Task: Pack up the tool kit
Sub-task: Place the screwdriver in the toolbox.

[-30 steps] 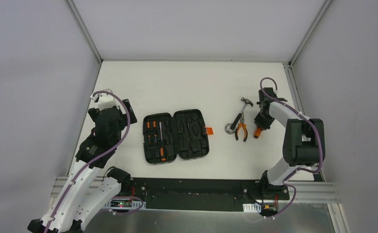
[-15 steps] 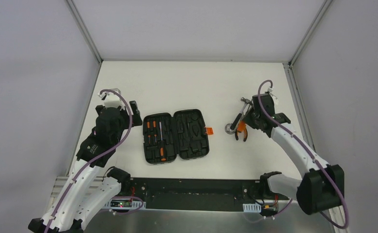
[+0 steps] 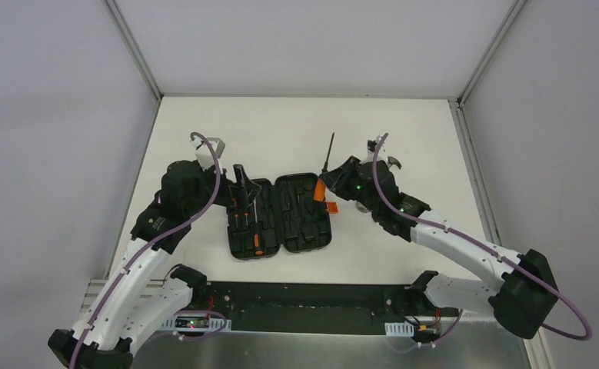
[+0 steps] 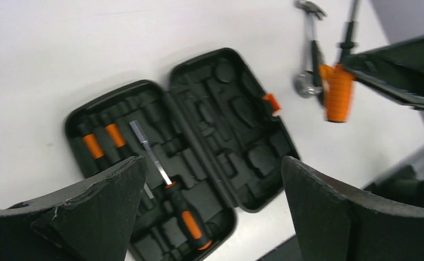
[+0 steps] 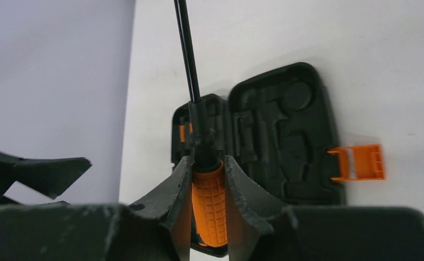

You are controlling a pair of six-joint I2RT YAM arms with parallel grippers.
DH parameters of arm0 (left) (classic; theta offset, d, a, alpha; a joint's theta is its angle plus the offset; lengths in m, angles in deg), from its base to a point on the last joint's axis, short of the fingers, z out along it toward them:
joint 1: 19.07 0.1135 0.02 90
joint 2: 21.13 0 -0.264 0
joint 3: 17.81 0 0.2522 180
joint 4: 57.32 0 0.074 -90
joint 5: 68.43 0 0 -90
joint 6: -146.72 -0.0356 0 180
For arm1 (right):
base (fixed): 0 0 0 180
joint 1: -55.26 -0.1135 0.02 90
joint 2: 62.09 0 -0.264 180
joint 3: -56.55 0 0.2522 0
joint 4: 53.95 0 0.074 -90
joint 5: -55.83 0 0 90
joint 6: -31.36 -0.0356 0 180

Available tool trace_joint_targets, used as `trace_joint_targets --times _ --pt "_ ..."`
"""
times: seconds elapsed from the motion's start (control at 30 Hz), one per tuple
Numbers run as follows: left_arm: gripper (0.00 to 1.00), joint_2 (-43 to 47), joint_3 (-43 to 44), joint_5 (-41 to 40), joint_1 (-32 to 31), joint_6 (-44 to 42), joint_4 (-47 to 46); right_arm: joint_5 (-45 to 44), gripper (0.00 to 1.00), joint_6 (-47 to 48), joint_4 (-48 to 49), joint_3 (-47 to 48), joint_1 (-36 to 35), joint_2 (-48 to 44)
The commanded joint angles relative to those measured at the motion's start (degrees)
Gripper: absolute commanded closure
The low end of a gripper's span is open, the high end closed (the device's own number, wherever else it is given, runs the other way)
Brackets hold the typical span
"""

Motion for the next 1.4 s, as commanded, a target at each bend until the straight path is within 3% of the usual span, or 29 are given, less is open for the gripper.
trace_joint_targets --times 0.0,0.23,0.37,0.67,0.8,0.9,0.93,1.0,1.1,1.2,1.37 --pt "0.01 -2.2 -0.7 15.2 -0.9 3.4 -10.9 -0.2 1.00 -2.6 15.6 2.4 -3.8 2.6" --pt "0.01 -6.4 -0.9 13.3 -10.4 1.6 -17.8 -1.7 1.00 -4.0 24.8 3.4 -10.1 7.5" --pt "0.03 -9.4 -0.5 12.0 -11.9 1.7 -18.2 -0.8 1.00 -5.0 28.7 3.6 -12.0 8.8" --pt "0.24 -11.0 -1.6 10.7 -12.5 1.5 -18.9 -0.3 1.00 -5.6 32.5 3.3 -13.8 9.2" --pt "0.51 -11.1 -1.0 12.6 -12.6 0.6 -19.1 0.1 1.00 -5.7 32.9 3.3 -14.3 9.5" --pt "0.93 -10.0 -0.8 13.6 -12.6 -2.0 -18.5 0.8 1.00 -6.0 33.1 2.9 -14.3 9.0" --pt "1.00 -9.4 -0.5 13.3 -12.6 -3.4 -17.8 1.3 0.99 -5.9 33.1 2.7 -14.3 8.8" --pt "1.00 -8.1 0.5 12.3 -12.5 -7.7 -14.6 2.5 0.88 -4.5 32.4 2.7 -14.3 7.9" --pt "1.00 -6.8 3.0 10.4 -12.5 -14.4 -6.9 4.2 0.65 0.7 27.1 3.9 -14.1 5.2" --pt "1.00 -6.1 5.5 9.4 -12.5 -22.3 -0.4 5.4 0.45 8.2 17.2 6.4 -13.3 1.8" --pt "1.00 -5.6 8.0 8.8 -12.5 -34.4 7.7 5.5 0.32 18.9 2.0 8.7 -10.8 -5.1"
